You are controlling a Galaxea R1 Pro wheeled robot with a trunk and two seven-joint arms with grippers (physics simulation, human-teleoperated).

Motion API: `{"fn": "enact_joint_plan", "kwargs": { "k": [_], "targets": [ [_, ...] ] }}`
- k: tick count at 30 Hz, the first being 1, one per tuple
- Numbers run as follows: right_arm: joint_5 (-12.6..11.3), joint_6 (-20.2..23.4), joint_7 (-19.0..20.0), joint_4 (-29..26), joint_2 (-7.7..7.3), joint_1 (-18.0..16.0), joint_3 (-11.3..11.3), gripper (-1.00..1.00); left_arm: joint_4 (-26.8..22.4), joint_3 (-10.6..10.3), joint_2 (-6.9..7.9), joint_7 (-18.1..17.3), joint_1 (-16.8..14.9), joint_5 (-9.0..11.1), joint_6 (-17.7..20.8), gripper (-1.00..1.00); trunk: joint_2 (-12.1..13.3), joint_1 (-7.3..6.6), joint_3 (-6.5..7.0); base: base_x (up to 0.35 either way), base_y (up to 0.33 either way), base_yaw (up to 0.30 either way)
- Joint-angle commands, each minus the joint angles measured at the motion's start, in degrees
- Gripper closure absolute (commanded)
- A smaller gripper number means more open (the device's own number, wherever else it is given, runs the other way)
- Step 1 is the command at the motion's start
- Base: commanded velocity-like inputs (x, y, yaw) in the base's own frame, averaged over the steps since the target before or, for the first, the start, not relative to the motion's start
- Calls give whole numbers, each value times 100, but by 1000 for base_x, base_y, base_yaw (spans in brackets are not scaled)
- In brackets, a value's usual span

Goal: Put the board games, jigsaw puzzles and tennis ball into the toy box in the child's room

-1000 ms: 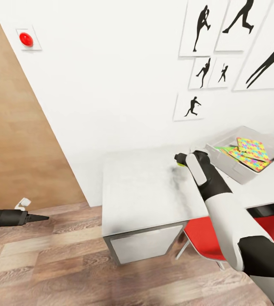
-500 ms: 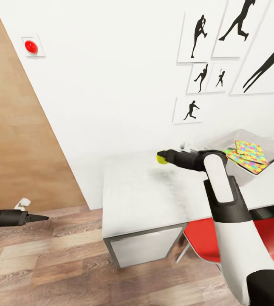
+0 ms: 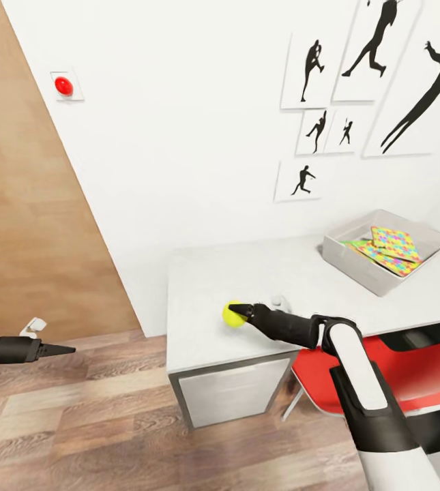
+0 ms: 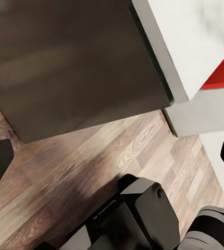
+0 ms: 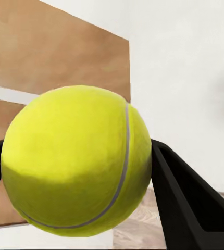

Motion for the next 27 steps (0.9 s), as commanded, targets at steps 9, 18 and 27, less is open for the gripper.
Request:
{"fn": "enact_joint_plan", "kwargs": {
  "k": [9,18,27],
  "targets": [
    [-30,-12,300,-18,56,633,48,100,0,-52,4,-15,-3,39,61,-100,-4,1,79,-24,1,0],
    [-30,-15,564,-28,73,1020,165,100,0,-47,4,-15,-3,39,61,-100,-4,1,163,-141,18,0],
    [-14,-396,693,-29,75,1038,907,100,-2,-49,4,-15,-3,39,69,-100,-4,1,248,-80,1,0]
  ]
}}
